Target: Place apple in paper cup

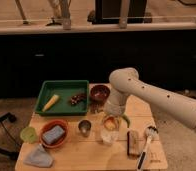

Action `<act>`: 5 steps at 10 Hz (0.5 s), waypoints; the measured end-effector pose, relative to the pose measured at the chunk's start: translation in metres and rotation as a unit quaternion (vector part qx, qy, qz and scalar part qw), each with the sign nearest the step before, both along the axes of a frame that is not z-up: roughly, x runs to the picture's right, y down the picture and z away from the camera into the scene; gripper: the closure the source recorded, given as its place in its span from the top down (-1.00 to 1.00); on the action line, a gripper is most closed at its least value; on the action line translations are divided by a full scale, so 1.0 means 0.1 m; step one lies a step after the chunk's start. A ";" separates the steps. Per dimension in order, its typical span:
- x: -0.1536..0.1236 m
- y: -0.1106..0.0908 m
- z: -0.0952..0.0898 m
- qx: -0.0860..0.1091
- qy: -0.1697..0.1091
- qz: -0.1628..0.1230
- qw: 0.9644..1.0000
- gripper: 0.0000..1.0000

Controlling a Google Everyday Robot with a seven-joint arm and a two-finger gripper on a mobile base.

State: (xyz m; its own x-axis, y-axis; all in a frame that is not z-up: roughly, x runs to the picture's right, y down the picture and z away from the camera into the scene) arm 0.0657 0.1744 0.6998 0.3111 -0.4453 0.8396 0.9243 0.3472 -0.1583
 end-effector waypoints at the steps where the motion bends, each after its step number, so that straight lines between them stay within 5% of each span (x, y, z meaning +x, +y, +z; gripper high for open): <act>1: 0.00 0.02 0.01 -0.009 0.000 0.002 1.000 -0.97; 5: -0.03 0.10 0.01 -0.038 -0.002 0.006 0.999 -0.97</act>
State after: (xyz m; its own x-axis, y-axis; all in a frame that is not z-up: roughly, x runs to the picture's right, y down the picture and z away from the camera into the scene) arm 0.0629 0.1844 0.7003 0.3136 -0.3771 0.8715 0.9206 0.3458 -0.1816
